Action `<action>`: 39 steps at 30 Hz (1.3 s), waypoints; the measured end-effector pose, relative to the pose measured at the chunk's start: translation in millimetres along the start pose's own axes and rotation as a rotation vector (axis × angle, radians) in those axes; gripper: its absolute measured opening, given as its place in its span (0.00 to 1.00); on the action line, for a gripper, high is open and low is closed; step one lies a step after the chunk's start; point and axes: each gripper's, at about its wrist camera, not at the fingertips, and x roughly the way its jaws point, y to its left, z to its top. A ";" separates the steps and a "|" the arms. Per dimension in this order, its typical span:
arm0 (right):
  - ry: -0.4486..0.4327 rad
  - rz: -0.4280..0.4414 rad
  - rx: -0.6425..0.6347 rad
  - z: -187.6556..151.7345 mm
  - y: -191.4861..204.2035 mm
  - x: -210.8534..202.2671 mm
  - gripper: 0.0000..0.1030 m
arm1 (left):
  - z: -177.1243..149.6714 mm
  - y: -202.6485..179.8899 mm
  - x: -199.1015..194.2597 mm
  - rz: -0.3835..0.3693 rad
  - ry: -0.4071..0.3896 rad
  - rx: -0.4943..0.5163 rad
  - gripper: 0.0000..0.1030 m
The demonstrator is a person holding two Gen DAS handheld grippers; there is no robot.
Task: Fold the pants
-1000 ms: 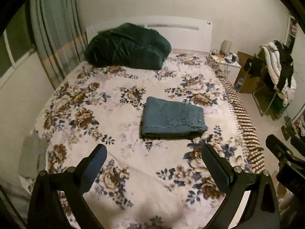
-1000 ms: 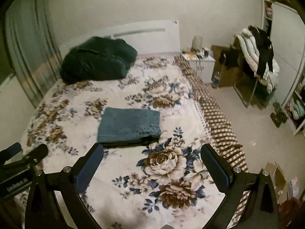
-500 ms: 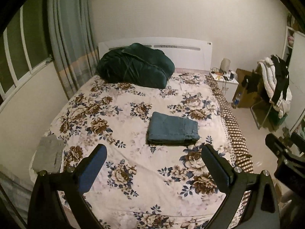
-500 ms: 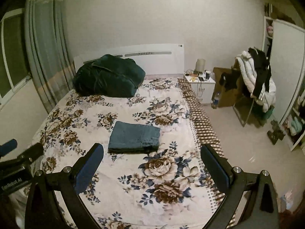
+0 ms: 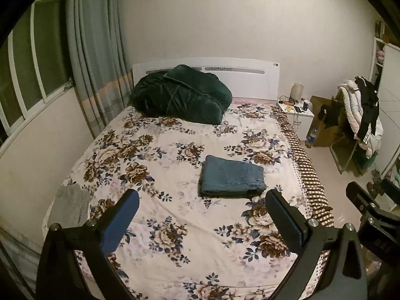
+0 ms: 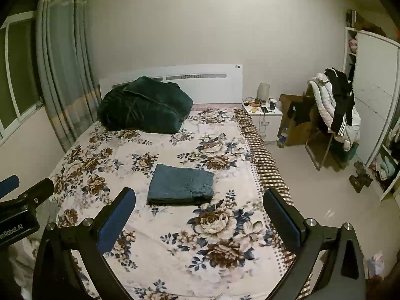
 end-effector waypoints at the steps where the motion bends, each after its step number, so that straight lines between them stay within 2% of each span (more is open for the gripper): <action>1: 0.003 0.002 0.001 0.0 0.3 2.2 1.00 | 0.0 0.8 0.2 -0.003 0.004 0.000 1.00; 18: 0.019 -0.006 -0.001 -12.6 6.9 7.4 1.00 | -5.3 3.2 -5.7 -0.025 0.021 -0.001 1.00; 31: 0.023 -0.002 -0.001 -13.2 6.1 5.1 1.00 | -4.9 1.9 -9.0 -0.017 0.022 -0.002 1.00; 39: 0.050 0.001 -0.002 -24.6 3.9 -4.1 1.00 | -5.7 1.5 -11.5 -0.012 0.022 0.003 1.00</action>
